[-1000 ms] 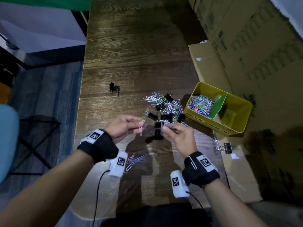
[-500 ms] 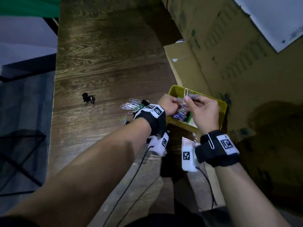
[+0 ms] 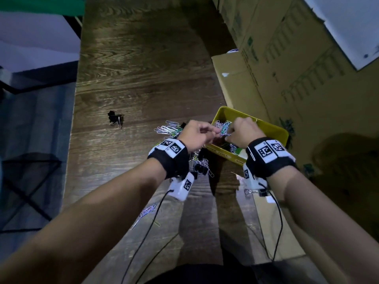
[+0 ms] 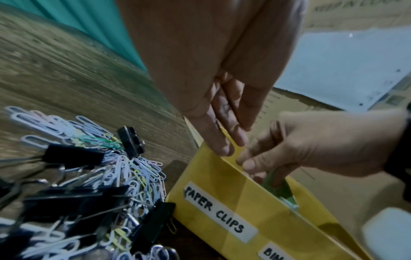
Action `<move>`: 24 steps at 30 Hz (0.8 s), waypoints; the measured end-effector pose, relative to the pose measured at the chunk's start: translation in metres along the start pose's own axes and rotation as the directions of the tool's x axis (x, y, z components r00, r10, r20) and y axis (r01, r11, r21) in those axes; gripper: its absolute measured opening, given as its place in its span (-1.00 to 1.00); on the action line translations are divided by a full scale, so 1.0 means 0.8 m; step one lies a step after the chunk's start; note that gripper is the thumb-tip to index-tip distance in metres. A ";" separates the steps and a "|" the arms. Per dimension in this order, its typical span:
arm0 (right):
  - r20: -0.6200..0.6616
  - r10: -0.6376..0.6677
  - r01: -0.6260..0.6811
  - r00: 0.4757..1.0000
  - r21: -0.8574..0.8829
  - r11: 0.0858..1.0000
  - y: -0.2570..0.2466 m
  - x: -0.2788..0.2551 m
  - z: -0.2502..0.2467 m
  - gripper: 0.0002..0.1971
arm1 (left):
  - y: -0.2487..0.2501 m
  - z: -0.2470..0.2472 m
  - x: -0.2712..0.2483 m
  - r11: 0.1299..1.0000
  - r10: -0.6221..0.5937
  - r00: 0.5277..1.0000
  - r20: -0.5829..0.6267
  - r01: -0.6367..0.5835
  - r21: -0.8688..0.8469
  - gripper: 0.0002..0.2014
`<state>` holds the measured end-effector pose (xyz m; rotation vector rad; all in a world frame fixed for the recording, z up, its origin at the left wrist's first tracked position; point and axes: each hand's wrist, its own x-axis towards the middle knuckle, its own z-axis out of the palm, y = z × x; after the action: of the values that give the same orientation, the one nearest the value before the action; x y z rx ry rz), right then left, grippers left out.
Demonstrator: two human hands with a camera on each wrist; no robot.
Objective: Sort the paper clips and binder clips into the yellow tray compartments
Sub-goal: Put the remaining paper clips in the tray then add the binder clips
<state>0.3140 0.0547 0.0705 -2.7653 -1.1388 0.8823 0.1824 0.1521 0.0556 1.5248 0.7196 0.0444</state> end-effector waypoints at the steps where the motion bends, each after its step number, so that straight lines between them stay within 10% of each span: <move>1: 0.035 -0.006 0.007 0.999 -0.037 0.999 -0.004 -0.004 0.003 -0.77 | -0.003 -0.007 -0.008 0.999 -0.024 1.000 0.003 0.024 -0.039 -0.82; 9: -0.194 -0.258 0.268 0.946 0.026 0.963 -0.063 -0.060 0.029 -0.83 | -0.095 -0.118 -0.116 0.894 -0.075 0.992 0.101 0.022 0.448 -0.92; 18: 0.299 -0.615 0.653 0.729 -0.039 0.756 -0.157 -0.133 0.189 -0.53 | -0.204 -0.155 -0.247 0.612 -0.147 0.987 0.072 0.033 0.790 -0.44; 21: 0.338 -0.533 0.588 0.776 -0.081 0.805 -0.161 -0.152 0.236 -0.20 | -0.235 -0.132 -0.270 0.654 -0.062 0.997 -0.035 0.067 0.754 -0.40; 24: 0.288 -0.495 0.540 0.819 -0.099 0.836 -0.163 -0.161 0.266 -0.28 | -0.240 -0.102 -0.276 0.667 -0.023 0.981 -0.193 0.159 0.728 -0.57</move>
<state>0.0480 0.0267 -0.0150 -2.2769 -1.9786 1.1103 -0.1079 0.1072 -0.0224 2.2909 1.0254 -0.2321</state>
